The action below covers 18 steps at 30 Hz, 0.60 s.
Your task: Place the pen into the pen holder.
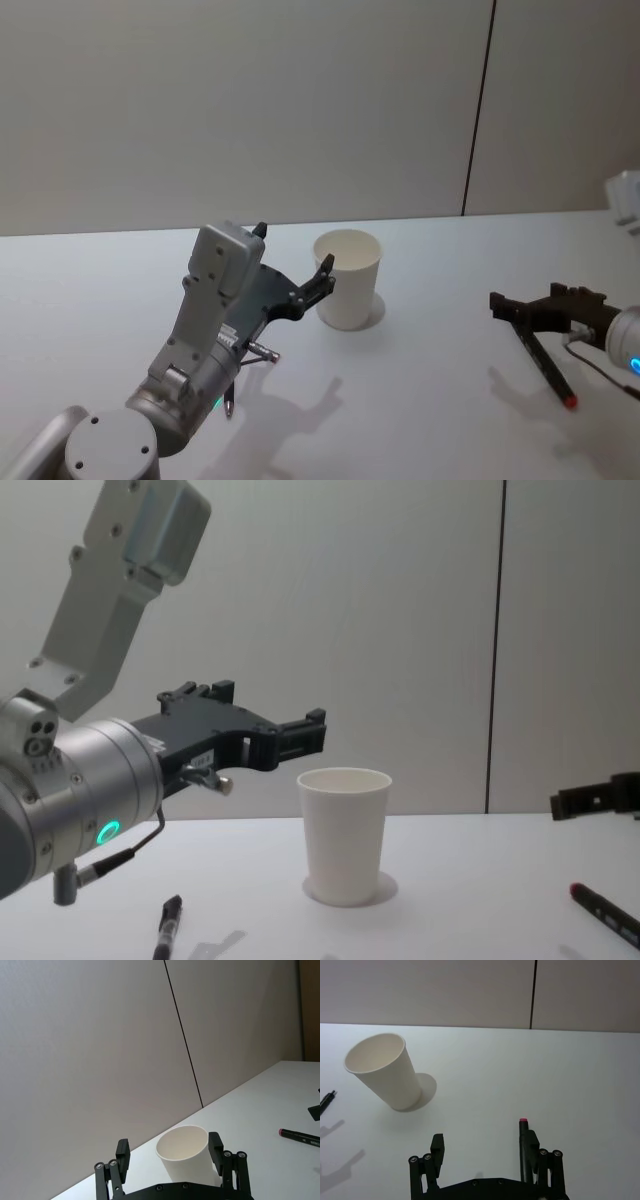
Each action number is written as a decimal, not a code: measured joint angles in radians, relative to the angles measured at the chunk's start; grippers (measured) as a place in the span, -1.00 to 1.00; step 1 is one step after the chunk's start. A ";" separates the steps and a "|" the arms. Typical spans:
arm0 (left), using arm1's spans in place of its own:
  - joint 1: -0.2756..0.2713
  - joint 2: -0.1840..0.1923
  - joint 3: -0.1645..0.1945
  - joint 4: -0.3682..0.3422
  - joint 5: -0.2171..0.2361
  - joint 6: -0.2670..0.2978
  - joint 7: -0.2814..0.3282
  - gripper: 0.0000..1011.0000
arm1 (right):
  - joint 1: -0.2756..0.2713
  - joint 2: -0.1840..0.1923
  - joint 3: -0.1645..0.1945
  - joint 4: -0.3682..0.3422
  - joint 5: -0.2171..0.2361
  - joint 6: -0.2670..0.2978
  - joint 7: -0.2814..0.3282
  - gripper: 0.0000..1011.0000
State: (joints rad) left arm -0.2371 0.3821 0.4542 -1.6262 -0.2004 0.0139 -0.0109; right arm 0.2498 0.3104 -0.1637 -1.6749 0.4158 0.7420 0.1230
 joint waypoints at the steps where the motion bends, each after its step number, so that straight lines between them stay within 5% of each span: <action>1: 0.000 0.000 0.000 0.000 0.000 0.000 0.000 0.98 | 0.005 0.000 0.001 0.005 -0.001 0.011 0.005 0.98; 18: 0.000 0.000 0.000 0.000 0.000 0.000 0.000 0.98 | 0.147 -0.001 -0.005 0.156 -0.070 0.163 0.099 0.98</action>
State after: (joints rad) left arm -0.2371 0.3821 0.4542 -1.6262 -0.2004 0.0138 -0.0110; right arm 0.3966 0.3098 -0.1688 -1.5192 0.3455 0.9052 0.2223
